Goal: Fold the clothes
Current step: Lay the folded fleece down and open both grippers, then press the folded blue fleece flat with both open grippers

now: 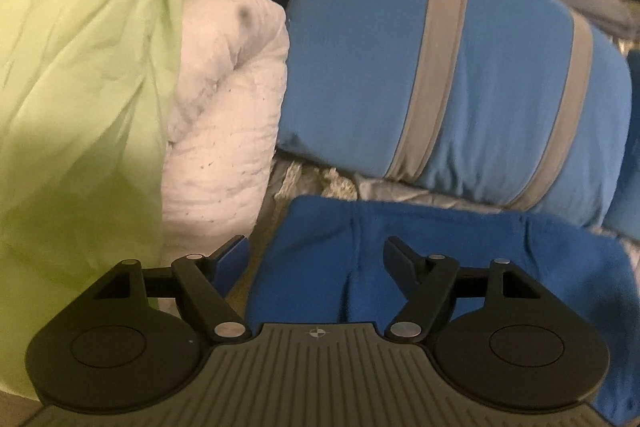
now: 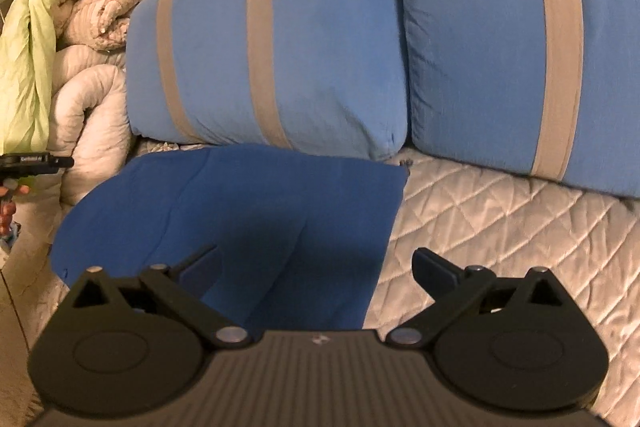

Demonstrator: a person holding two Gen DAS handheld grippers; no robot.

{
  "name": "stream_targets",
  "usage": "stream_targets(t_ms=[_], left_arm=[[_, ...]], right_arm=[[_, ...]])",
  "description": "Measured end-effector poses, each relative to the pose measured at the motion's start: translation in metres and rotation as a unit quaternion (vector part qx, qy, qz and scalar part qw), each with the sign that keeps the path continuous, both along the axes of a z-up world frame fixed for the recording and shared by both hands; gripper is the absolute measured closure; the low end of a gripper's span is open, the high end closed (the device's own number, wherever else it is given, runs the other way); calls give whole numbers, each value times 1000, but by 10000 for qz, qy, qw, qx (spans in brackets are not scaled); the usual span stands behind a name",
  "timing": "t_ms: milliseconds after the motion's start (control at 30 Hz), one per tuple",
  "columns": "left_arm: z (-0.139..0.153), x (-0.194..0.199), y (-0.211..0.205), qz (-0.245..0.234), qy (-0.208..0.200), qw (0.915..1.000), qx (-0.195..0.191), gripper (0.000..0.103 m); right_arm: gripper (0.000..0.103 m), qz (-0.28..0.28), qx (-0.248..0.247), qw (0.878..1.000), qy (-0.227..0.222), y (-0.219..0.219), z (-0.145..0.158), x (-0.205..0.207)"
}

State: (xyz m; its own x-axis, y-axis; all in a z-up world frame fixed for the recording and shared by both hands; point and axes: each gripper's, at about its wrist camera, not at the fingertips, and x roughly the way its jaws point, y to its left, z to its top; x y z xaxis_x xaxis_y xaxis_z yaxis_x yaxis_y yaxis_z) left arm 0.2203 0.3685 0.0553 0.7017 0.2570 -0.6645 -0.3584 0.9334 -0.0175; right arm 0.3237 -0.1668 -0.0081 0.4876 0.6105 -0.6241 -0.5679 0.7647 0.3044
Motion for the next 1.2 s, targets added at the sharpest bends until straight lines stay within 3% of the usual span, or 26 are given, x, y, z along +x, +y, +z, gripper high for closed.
stream_targets(t_ms=[200,600,767,967,1100,1200], left_arm=[[3,-6,0,-8,-540,9985,7,29],[-29,8,-12,-280,-808,9962,179,29],[-56,22,-21,-398,-786,9956,329,29],[-99,41,-17,-384,-468,9976,347,29],[-128,47,0,-352,-317,9988,-106,25],[-134,52,6,-363,-221,9987,-265,22]], right_arm=[[1,-32,12,10000,45,-15,-23,-13],[1,-383,445,9982,137,-52,-77,-39],[1,-506,602,9960,421,-63,-93,-35],[1,-491,768,9953,327,-67,-89,-36],[1,-432,766,9957,291,-65,-88,-36],[1,-415,811,9953,324,-64,-89,-35]])
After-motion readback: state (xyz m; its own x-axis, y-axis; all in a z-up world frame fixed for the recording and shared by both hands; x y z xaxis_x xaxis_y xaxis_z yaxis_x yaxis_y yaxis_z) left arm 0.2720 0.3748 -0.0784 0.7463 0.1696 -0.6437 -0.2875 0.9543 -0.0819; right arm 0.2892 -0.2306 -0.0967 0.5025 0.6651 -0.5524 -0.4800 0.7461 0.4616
